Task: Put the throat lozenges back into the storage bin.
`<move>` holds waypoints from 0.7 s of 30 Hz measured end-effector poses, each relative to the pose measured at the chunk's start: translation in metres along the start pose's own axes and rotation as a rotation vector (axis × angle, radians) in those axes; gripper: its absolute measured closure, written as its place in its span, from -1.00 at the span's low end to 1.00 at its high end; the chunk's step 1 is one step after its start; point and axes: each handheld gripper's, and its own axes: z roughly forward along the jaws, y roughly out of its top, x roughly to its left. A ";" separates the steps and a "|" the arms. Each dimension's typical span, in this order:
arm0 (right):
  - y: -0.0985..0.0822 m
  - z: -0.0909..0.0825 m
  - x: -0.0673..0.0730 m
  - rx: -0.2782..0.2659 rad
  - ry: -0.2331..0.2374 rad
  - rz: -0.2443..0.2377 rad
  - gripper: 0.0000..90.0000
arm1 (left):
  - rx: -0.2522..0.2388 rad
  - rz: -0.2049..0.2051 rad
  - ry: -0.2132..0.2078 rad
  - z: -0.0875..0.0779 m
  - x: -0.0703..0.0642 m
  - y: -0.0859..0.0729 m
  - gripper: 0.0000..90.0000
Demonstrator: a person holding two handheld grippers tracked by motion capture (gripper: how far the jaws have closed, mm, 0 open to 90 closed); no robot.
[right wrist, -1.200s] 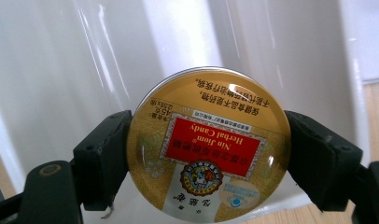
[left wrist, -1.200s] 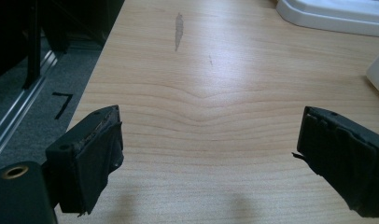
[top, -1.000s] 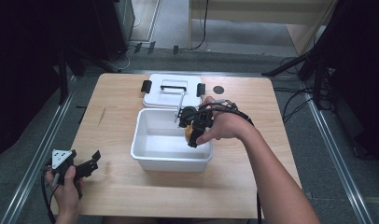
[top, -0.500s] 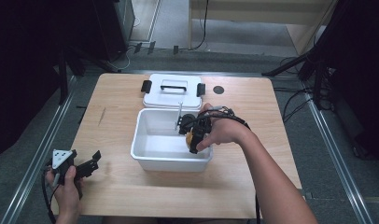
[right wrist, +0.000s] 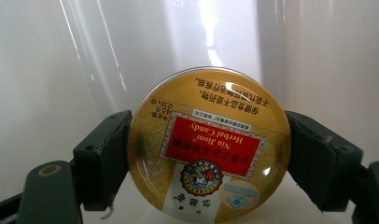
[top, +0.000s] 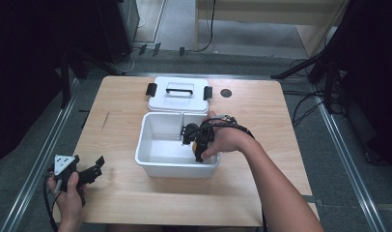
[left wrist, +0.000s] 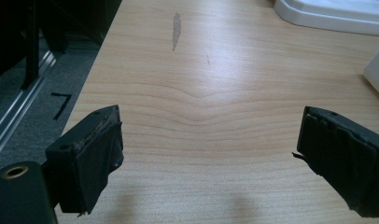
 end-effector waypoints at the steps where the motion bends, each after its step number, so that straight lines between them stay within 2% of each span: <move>1: 0.000 0.000 0.000 0.001 0.000 0.002 -0.54 | 0.000 0.000 0.001 0.000 0.000 0.000 -0.83; 5: 0.002 0.001 -0.002 0.014 0.012 0.021 -0.55 | -0.001 -0.001 0.001 0.000 0.000 0.000 -0.83; 16: 0.005 0.003 -0.001 0.045 -0.026 0.020 -0.56 | -0.003 -0.006 -0.003 0.000 0.001 0.000 -0.83; 19: 0.005 0.005 0.001 0.058 -0.046 0.023 -0.63 | -0.002 -0.007 -0.003 0.000 0.001 0.000 -0.83; 21: 0.005 0.004 0.000 0.060 -0.041 0.032 -0.71 | 0.000 -0.007 -0.002 0.000 0.001 0.000 -0.83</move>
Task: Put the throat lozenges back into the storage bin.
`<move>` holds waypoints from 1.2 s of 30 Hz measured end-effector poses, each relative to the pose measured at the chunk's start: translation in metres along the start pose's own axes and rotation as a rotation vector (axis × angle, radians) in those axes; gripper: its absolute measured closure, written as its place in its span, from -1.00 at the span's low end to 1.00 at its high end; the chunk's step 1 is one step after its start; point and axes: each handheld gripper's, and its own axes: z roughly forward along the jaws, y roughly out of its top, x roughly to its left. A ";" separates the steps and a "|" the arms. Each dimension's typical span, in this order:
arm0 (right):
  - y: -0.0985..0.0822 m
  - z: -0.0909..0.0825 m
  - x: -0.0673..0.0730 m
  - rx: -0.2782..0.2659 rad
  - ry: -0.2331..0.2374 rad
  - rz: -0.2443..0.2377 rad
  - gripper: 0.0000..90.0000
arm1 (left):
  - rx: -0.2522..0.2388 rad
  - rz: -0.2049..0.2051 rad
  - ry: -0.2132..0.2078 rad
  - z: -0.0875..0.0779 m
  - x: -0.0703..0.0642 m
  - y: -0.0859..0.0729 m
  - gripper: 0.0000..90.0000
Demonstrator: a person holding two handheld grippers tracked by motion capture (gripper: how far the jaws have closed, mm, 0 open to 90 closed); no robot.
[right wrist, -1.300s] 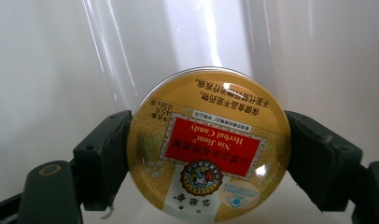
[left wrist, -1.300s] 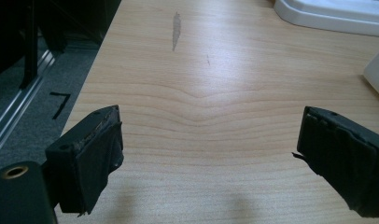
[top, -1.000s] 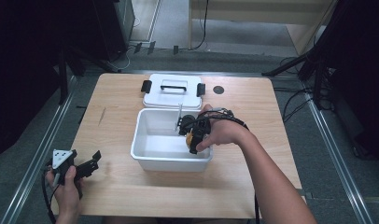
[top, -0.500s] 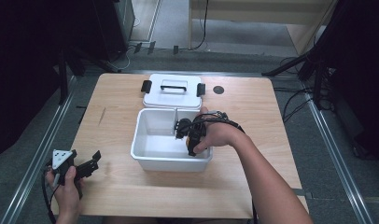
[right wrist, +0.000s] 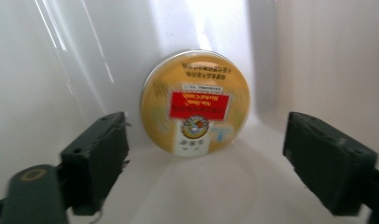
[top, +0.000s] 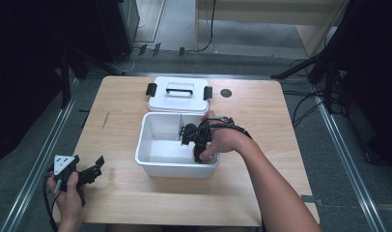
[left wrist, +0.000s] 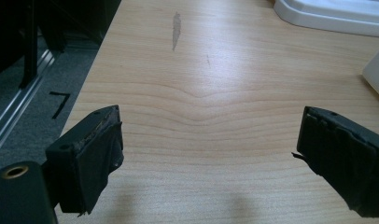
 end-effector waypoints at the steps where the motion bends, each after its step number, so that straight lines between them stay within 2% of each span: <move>1: 0.000 -0.001 -0.001 -0.001 0.000 0.007 -0.73 | 0.001 0.000 0.001 0.000 0.000 0.000 -0.83; 4: 0.000 -0.005 -0.001 -0.018 -0.005 0.008 -0.78 | -0.003 -0.005 -0.005 0.000 0.001 0.000 -0.83; 9: -0.003 -0.016 -0.004 -0.096 0.006 0.073 -0.61 | -0.004 -0.008 -0.003 0.000 0.001 0.000 -0.83; 11: -0.006 -0.025 -0.006 -0.146 0.014 0.103 -0.42 | -0.002 -0.010 -0.004 0.000 0.001 0.000 -0.83; 14: -0.010 -0.039 -0.009 -0.227 0.038 0.149 -0.36 | -0.005 -0.010 -0.002 0.000 0.001 0.000 -0.83; 16: -0.013 -0.046 -0.010 -0.263 0.044 0.178 -0.38 | -0.004 -0.008 -0.001 0.000 0.001 0.000 -0.82; 18: -0.015 -0.049 -0.011 -0.273 0.048 0.193 -0.41 | -0.003 -0.009 0.000 0.000 0.001 0.000 -0.82; 19: -0.020 -0.055 -0.011 -0.298 0.038 0.226 -0.45 | -0.002 -0.009 0.002 0.000 0.001 0.000 -0.82; 27: -0.045 -0.072 -0.018 -0.395 0.013 0.332 -0.52 | -0.009 -0.011 0.004 0.000 0.001 0.000 -0.82; 28: -0.056 -0.077 -0.020 -0.439 0.029 0.378 -0.64 | -0.018 -0.009 0.007 -0.001 0.001 0.000 -0.79; 30: -0.065 -0.079 -0.022 -0.465 0.054 0.407 -0.71 | -0.026 -0.009 0.022 -0.001 -0.001 0.000 -0.70; 33: -0.081 -0.081 -0.020 -0.503 0.028 0.427 -0.82 | -0.027 -0.005 0.023 -0.001 -0.001 0.000 -0.69; 35: -0.090 -0.082 -0.021 -0.512 0.023 0.459 -0.94 | -0.028 -0.007 0.023 -0.001 -0.001 0.000 -0.69; 36: -0.090 -0.082 -0.021 -0.512 0.023 0.459 -0.94 | -0.028 -0.007 0.023 -0.001 -0.001 0.000 -0.70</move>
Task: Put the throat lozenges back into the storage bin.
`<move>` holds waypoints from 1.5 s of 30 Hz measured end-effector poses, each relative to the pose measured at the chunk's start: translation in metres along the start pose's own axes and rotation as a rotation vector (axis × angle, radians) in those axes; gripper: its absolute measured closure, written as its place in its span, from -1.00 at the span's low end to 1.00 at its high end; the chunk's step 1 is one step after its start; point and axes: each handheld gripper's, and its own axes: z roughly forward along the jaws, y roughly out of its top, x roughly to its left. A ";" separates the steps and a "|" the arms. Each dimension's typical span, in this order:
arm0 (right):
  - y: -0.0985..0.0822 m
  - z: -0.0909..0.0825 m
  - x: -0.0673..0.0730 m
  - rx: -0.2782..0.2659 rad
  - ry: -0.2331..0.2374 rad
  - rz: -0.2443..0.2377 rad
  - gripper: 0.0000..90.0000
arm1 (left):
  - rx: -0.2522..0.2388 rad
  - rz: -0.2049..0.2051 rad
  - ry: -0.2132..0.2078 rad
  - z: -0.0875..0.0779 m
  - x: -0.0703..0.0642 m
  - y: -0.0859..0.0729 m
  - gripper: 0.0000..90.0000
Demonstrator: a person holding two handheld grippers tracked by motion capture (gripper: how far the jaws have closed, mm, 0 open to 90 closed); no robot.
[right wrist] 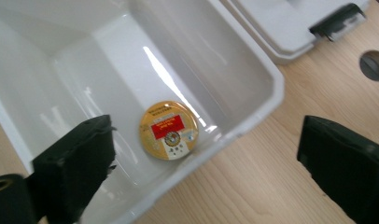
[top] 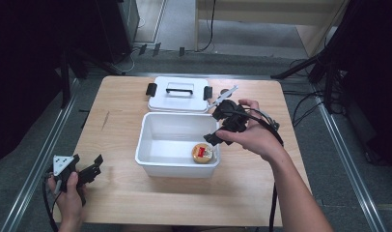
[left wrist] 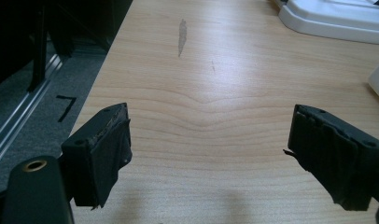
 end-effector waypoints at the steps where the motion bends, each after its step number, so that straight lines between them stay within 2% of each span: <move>1: -0.007 -0.006 -0.005 -0.023 -0.027 0.023 -0.98 | -0.001 0.001 0.000 0.000 0.000 0.000 -0.71; 3: -0.015 -0.011 -0.009 -0.061 -0.057 0.034 -1.00 | 0.003 0.003 -0.007 0.000 0.000 0.000 -0.78; 6: -0.032 -0.019 -0.016 -0.118 -0.100 0.075 -1.00 | 0.011 0.004 -0.011 0.000 0.000 0.000 -0.85; 11: -0.059 -0.026 -0.027 -0.194 -0.146 0.134 -1.00 | 0.010 0.005 -0.015 0.000 0.000 0.000 -0.93; 13: -0.063 -0.026 -0.029 -0.203 -0.153 0.144 -1.00 | 0.011 0.007 -0.014 0.000 0.000 0.000 -0.93; 14: -0.075 -0.028 -0.033 -0.244 -0.189 0.171 -1.00 | 0.014 0.008 -0.015 0.000 0.000 0.000 -0.96; 19: -0.105 -0.026 -0.043 -0.317 -0.258 0.256 -1.00 | 0.018 0.014 -0.010 0.000 -0.001 0.000 -0.96; 21: -0.117 -0.023 -0.047 -0.345 -0.268 0.303 -1.00 | 0.017 0.015 -0.009 0.000 -0.001 0.000 -0.96; 25: -0.148 -0.015 -0.054 -0.372 -0.290 0.360 -1.00 | 0.016 0.018 -0.009 0.000 -0.001 0.000 -0.97; 26: -0.148 -0.015 -0.054 -0.372 -0.290 0.360 -1.00 | 0.016 0.018 -0.009 0.000 -0.001 0.000 -0.97; 28: -0.168 -0.012 -0.057 -0.393 -0.313 0.388 -1.00 | 0.018 0.018 -0.008 0.000 -0.001 0.000 -0.96; 34: -0.203 -0.010 -0.059 -0.439 -0.360 0.440 -1.00 | 0.018 0.013 -0.002 0.000 -0.001 0.000 -0.97; 39: -0.233 -0.008 -0.059 -0.450 -0.392 0.488 -1.00 | 0.016 0.009 -0.005 0.000 -0.001 0.000 -0.97; 45: -0.265 0.001 -0.059 -0.438 -0.417 0.546 -1.00 | 0.018 0.002 -0.008 0.000 0.000 0.000 -0.98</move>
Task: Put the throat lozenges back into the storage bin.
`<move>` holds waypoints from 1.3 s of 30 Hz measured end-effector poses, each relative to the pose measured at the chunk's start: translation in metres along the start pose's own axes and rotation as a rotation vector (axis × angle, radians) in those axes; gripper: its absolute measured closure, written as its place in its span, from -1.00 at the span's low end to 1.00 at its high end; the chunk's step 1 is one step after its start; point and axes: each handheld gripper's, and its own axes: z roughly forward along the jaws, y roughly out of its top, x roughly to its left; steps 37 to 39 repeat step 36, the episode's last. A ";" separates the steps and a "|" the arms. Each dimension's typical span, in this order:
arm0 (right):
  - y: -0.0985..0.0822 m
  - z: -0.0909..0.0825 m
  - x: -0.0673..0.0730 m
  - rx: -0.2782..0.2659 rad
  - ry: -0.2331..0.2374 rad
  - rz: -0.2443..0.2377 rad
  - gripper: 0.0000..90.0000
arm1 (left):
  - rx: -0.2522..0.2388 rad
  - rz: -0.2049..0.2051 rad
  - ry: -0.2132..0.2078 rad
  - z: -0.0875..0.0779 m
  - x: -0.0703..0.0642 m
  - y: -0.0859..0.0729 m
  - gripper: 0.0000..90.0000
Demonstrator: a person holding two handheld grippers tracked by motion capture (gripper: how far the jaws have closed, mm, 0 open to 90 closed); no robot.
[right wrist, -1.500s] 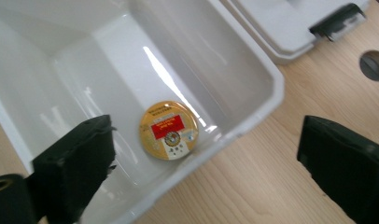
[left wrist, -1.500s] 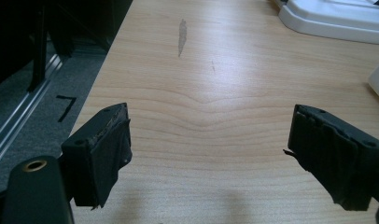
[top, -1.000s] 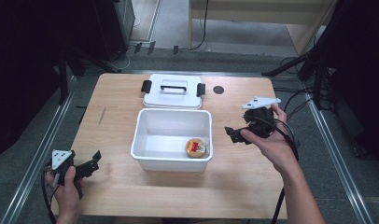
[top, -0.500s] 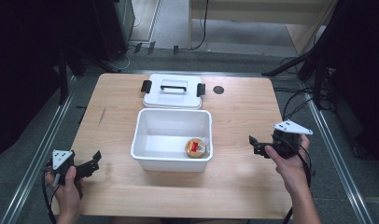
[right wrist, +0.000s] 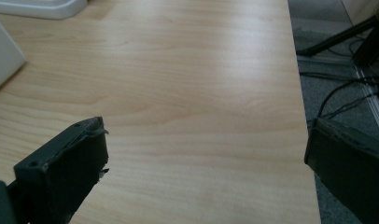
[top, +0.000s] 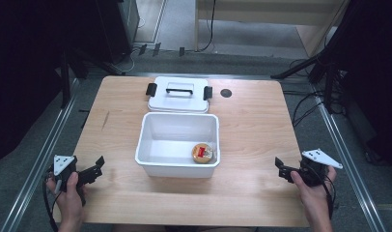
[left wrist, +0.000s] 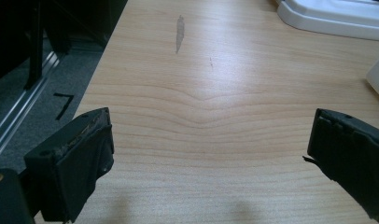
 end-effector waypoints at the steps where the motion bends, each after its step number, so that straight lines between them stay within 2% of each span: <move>1: 0.000 0.000 0.000 0.000 0.000 0.000 -1.00 | 0.001 0.001 0.001 0.000 0.000 0.000 -0.98; 3: -0.013 -0.001 -0.006 0.009 0.008 0.015 -1.00 | 0.000 0.001 0.001 0.000 0.000 0.000 -0.98; 8: -0.028 -0.002 -0.011 0.024 0.003 0.026 -1.00 | 0.004 0.007 0.006 0.000 -0.001 0.000 -0.98; 16: -0.048 0.000 -0.009 0.015 -0.020 0.064 -1.00 | 0.004 0.009 0.010 0.000 -0.002 0.000 -1.00; 20: -0.051 -0.003 -0.008 -0.019 -0.020 0.048 -1.00 | 0.004 0.009 0.013 0.000 -0.002 0.000 -1.00; 26: -0.052 0.000 -0.005 -0.020 -0.009 0.022 -1.00 | 0.008 0.015 0.015 0.000 -0.002 0.000 -1.00; 39: -0.051 0.001 -0.006 -0.016 -0.012 0.041 -1.00 | 0.013 0.011 0.012 0.000 -0.002 0.000 -1.00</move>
